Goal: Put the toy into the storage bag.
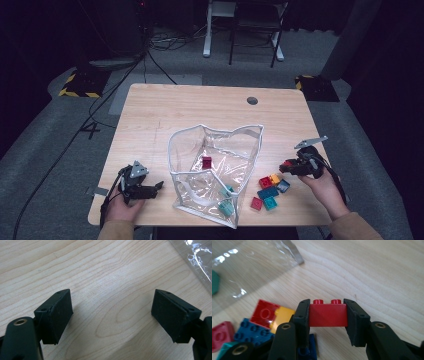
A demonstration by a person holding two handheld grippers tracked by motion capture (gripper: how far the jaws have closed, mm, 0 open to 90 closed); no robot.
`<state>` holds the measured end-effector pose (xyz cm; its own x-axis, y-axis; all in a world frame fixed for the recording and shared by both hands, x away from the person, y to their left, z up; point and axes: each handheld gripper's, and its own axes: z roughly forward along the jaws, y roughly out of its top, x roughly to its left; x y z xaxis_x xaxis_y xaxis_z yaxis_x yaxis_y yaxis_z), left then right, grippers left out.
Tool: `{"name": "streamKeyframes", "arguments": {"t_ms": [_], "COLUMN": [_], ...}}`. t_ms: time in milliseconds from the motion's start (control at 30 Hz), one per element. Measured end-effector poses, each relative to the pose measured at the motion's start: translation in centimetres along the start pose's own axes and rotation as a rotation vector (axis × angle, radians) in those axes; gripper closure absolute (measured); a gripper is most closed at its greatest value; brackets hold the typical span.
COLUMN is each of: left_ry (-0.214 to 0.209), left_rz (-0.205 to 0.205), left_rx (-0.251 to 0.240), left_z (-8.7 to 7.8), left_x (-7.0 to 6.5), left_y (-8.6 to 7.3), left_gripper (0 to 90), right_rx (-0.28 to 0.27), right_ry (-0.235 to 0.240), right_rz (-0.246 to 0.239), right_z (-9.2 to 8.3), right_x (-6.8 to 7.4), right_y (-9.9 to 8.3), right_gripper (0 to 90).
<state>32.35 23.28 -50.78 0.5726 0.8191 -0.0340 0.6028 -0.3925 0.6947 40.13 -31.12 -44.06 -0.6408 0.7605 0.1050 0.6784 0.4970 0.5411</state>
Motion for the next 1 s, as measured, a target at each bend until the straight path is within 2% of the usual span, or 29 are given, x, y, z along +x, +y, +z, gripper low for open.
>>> {"name": "streamKeyframes", "arguments": {"t_ms": [200,433,633,767,1000], "left_ry": [0.000,0.000,0.000,0.000,0.000], "left_rz": [0.001,0.001,0.000,0.000,0.001], "left_rx": [0.001,0.000,0.000,0.000,0.002], "left_z": [0.0,0.0,0.0,0.0,0.0], "left_x": [0.0,0.0,0.0,0.0,0.0], "left_y": [0.0,0.0,0.0,0.0,0.0], "left_gripper": [17.7,17.7,17.7,17.7,17.7], "right_rx": [-0.043,-0.067,-0.074,-0.082,-0.100], "right_ry": [0.023,0.056,0.070,0.105,0.126], "right_rz": [-0.020,-0.036,-0.037,-0.028,-0.095], "right_z": [-3.1,-6.4,-7.8,-8.6,-10.2], "right_x": [1.0,2.4,2.9,3.2,5.1], "right_y": [1.6,3.8,4.8,5.5,7.7], "right_gripper": [58.9,58.9,58.9,59.0,59.0]}}
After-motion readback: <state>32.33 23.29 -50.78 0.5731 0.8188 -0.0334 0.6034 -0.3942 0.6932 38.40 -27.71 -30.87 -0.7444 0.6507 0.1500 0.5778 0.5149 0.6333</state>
